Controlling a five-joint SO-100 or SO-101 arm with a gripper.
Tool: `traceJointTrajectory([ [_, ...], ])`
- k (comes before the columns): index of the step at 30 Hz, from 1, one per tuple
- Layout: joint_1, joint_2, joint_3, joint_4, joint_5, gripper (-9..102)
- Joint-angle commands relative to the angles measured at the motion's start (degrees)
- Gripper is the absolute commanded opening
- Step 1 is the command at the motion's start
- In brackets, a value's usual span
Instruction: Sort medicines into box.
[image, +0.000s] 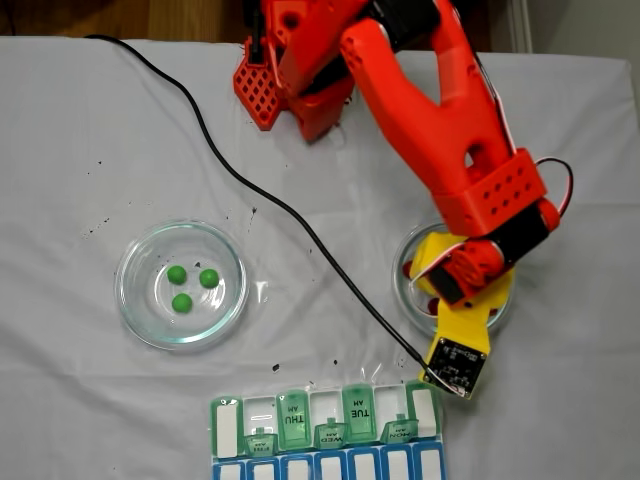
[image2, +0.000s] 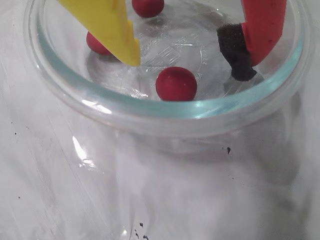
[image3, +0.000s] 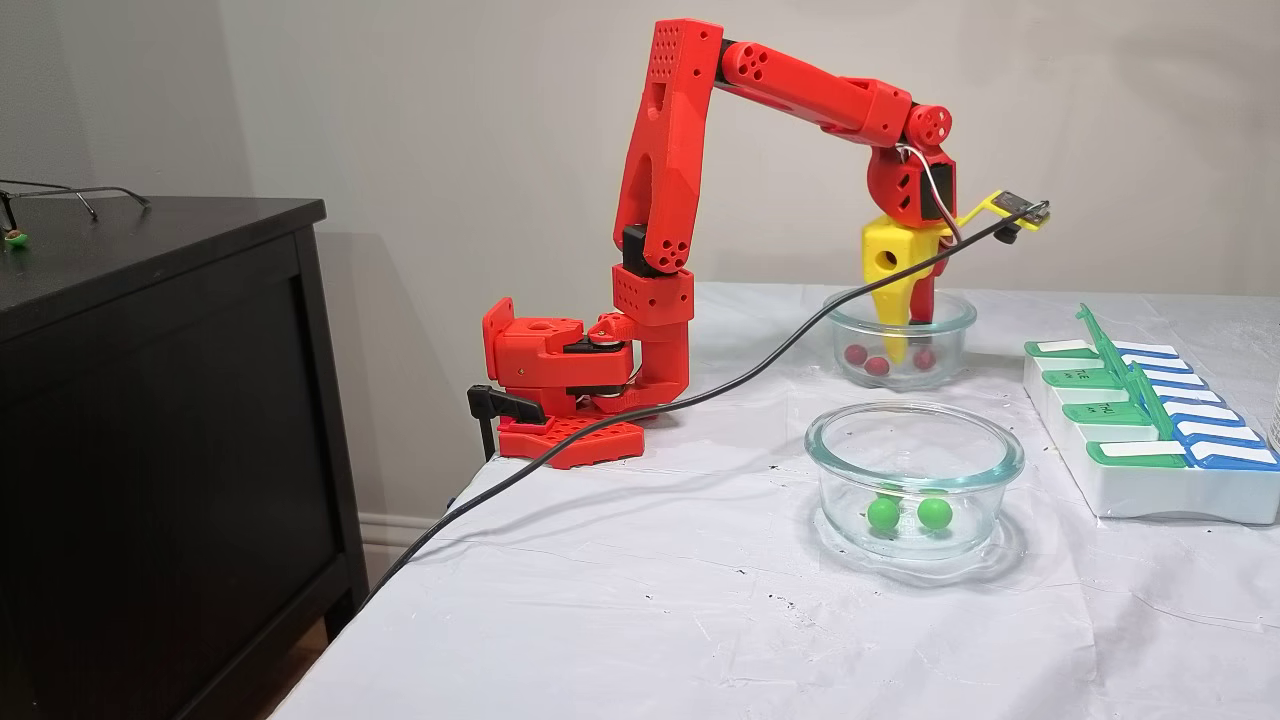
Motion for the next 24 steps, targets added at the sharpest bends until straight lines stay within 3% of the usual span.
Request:
traceJointTrajectory([
  [1,0.53,7.82,-1.05,-3.34,-1.76,31],
  [11,1.41,10.72,2.99,-9.76,-4.04,30],
  [24,1.76,14.68,5.62,-10.9,-7.65,27],
])
